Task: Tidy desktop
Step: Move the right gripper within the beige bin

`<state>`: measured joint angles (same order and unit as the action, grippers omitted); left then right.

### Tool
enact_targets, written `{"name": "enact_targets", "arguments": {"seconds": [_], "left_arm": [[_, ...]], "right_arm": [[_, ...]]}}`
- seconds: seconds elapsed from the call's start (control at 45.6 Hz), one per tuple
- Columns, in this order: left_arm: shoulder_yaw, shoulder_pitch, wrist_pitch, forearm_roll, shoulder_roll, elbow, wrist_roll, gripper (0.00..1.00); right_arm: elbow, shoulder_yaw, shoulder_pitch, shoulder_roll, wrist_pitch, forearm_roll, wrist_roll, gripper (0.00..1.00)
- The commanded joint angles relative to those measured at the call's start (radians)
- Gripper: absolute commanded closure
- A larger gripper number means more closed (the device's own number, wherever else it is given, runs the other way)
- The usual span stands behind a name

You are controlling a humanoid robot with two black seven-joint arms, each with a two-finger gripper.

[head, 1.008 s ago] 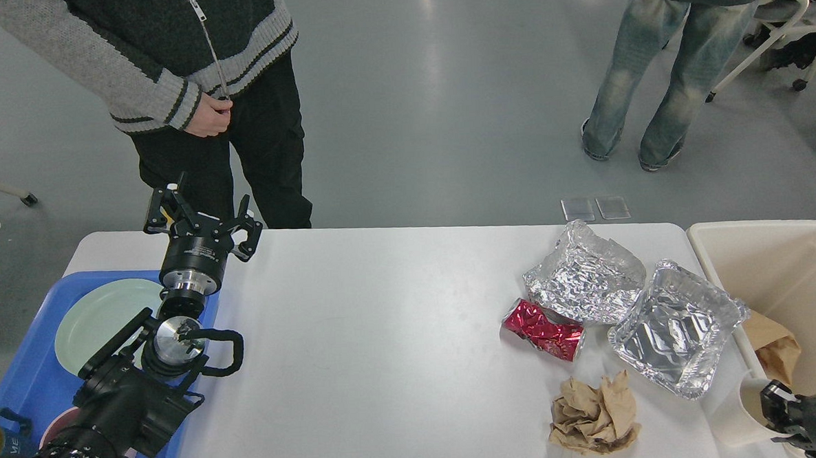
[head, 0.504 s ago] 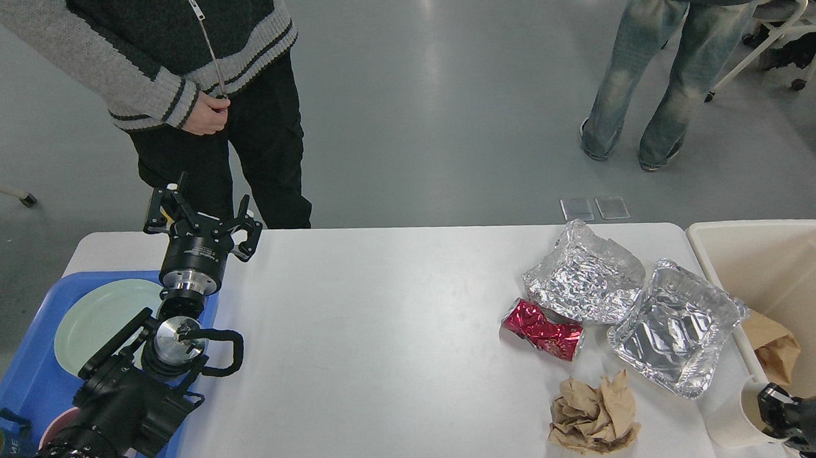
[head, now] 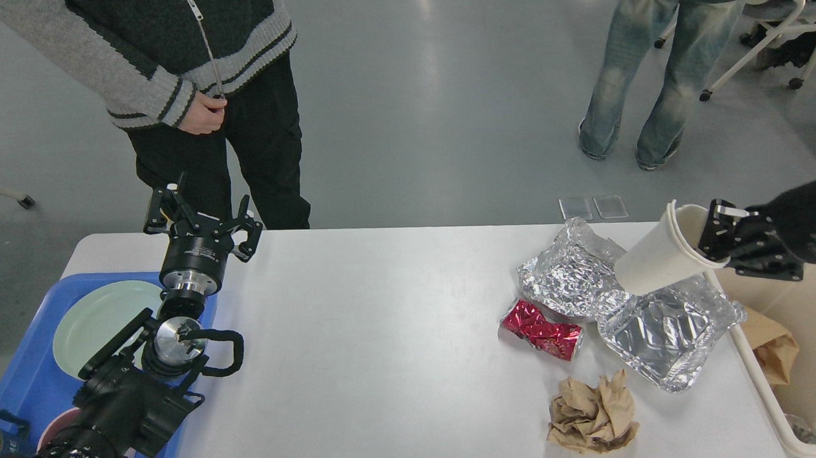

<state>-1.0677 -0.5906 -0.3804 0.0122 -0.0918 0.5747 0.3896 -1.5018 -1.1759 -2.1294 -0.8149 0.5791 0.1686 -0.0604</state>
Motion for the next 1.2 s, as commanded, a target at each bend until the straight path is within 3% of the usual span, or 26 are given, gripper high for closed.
{"name": "enact_targets", "arguments": {"seconds": [0.0,0.131,0.241,0.46,0.811,1.03,1.183], "left_arm": [[0.000,0.000,0.000,0.000,0.000,0.001,0.000,0.03],[0.000,0.000,0.000,0.000,0.001,0.001,0.000,0.03],[0.000,0.000,0.000,0.000,0.000,-0.001,0.000,0.03],[0.000,0.000,0.000,0.000,0.000,0.001,0.000,0.03],[0.000,0.000,0.000,0.000,0.000,-0.001,0.000,0.03],[0.000,0.000,0.000,0.000,0.000,-0.001,0.000,0.03],[0.000,0.000,0.000,0.000,0.000,0.001,0.000,0.03]], "right_arm": [[-0.017,0.002,-0.107,0.158,0.036,0.000,0.001,1.00],[-0.150,0.016,-0.191,0.286,0.022,-0.001,0.001,1.00],[-0.244,0.068,-0.230,0.306,0.001,-0.012,0.001,1.00],[-0.169,-0.037,-0.156,0.293,-0.064,-0.026,0.001,1.00],[0.254,-0.151,0.327,0.223,-0.386,-0.053,0.001,1.00],[0.521,-0.148,0.650,0.194,-0.470,-0.248,0.004,1.00],[0.670,-0.134,0.877,0.194,-0.599,-0.360,0.060,1.00]]}}
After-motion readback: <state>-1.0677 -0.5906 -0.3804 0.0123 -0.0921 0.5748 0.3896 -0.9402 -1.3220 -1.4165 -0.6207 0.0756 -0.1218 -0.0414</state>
